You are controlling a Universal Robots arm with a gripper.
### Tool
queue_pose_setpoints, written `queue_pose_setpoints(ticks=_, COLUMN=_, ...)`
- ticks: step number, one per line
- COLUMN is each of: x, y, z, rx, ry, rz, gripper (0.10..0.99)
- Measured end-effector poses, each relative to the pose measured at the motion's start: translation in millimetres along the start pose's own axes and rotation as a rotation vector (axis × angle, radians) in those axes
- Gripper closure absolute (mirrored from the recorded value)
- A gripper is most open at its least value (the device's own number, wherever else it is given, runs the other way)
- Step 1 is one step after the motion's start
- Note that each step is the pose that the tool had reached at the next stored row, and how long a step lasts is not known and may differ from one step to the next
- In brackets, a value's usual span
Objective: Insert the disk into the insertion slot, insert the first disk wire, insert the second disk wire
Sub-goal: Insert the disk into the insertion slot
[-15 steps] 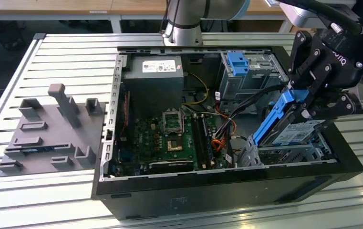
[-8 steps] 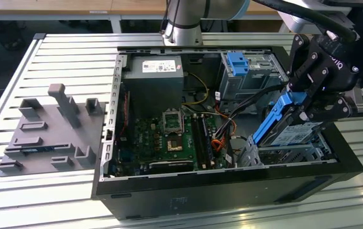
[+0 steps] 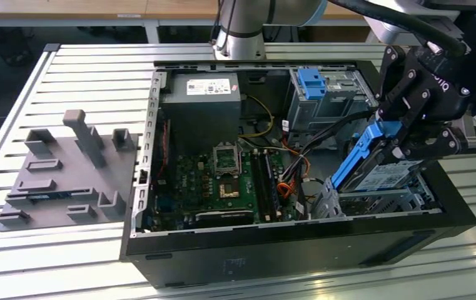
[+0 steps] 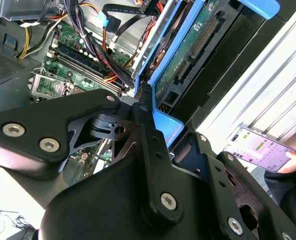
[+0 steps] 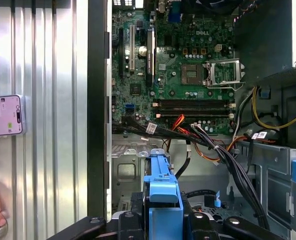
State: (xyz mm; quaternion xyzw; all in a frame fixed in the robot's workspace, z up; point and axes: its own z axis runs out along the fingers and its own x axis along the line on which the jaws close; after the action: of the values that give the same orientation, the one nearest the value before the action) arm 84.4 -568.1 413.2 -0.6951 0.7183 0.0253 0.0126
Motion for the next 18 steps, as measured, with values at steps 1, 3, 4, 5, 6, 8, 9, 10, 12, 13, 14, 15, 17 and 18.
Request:
queue_pose_setpoints(ticks=1, x=0.0, y=0.0, z=0.1, rx=0.000, ry=-0.0001, rz=0.000, gripper=0.722)
queue_pose_setpoints(ticks=3, x=0.0, y=0.0, z=0.3, rx=0.000, ry=-0.0001, rz=0.000, gripper=0.722)
queue_pose_setpoints(ticks=4, x=0.1, y=0.0, z=2.0, rx=0.000, ry=-0.0001, rz=0.000, gripper=0.722)
queue_pose_setpoints(ticks=5, x=0.2, y=-0.1, z=3.3, rx=0.000, ry=-0.0001, rz=0.000, gripper=0.722)
queue_pose_setpoints(ticks=6, x=0.2, y=-0.1, z=3.4, rx=0.000, ry=-0.0001, rz=0.000, gripper=0.722)
queue_pose_setpoints(ticks=8, x=0.2, y=-0.1, z=3.6, rx=0.000, ry=-0.0001, rz=0.000, gripper=0.722)
queue_pose_setpoints(ticks=9, x=0.2, y=-0.1, z=3.6, rx=0.000, ry=0.0000, rz=0.000, gripper=0.722)
queue_pose_setpoints(ticks=10, x=0.2, y=-0.1, z=3.7, rx=0.000, ry=-0.0001, rz=0.000, gripper=0.722)
queue_pose_setpoints(ticks=12, x=0.2, y=-0.1, z=3.8, rx=0.000, ry=-0.0001, rz=0.000, gripper=0.722)
queue_pose_setpoints(ticks=13, x=0.2, y=-0.1, z=3.9, rx=0.000, ry=-0.0001, rz=0.000, gripper=0.722)
queue_pose_setpoints(ticks=14, x=0.2, y=-0.1, z=4.0, rx=0.000, ry=-0.0001, rz=0.000, gripper=0.722)
queue_pose_setpoints(ticks=15, x=0.2, y=-0.1, z=4.0, rx=0.000, ry=-0.0001, rz=0.000, gripper=0.722)
queue_pose_setpoints(ticks=17, x=0.2, y=-0.1, z=4.2, rx=0.000, ry=-0.0001, rz=0.000, gripper=0.722)
queue_pose_setpoints(ticks=18, x=0.2, y=-0.1, z=4.3, rx=0.000, ry=-0.0002, rz=0.000, gripper=0.722)
